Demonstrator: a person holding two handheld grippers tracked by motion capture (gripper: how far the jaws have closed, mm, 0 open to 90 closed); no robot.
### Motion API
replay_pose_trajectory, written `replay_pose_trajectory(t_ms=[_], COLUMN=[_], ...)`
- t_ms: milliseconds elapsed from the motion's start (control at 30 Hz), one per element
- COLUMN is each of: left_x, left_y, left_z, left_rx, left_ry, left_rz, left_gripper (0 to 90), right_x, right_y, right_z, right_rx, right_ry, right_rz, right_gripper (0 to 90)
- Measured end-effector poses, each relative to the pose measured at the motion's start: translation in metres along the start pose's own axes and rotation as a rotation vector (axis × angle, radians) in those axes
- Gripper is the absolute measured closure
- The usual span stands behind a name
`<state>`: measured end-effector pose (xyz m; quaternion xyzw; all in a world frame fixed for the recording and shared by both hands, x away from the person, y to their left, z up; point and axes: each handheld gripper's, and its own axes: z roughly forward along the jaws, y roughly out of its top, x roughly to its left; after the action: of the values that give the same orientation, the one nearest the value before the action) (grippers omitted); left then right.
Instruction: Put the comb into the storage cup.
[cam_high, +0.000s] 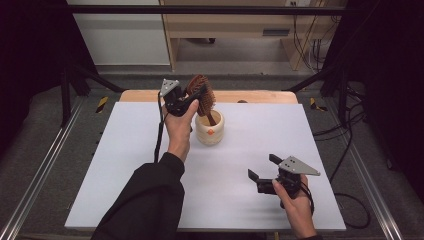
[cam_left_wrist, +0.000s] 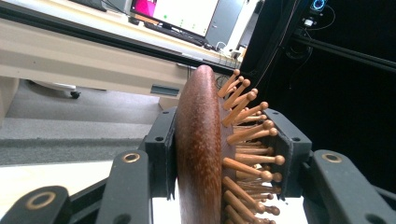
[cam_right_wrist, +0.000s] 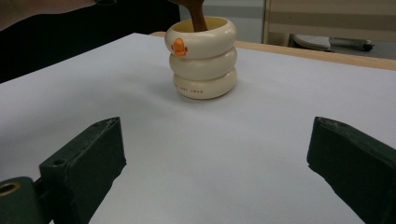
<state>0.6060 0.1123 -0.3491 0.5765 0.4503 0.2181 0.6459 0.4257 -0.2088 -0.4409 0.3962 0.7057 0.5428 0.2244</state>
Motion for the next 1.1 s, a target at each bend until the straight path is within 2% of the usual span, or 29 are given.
replay_pose_trajectory(t_ms=[1100], left_x=[0.0001], left_y=[-0.0099], left_z=[0.0036], left_rx=[0.020], left_ry=[-0.004], left_rz=[-0.019], left_gripper=[51.1], right_x=[-0.0004], right_y=[0.0001], right_z=[-0.0001], right_rx=[0.003], right_ry=[0.004], right_rz=[0.002], right_gripper=[4.5])
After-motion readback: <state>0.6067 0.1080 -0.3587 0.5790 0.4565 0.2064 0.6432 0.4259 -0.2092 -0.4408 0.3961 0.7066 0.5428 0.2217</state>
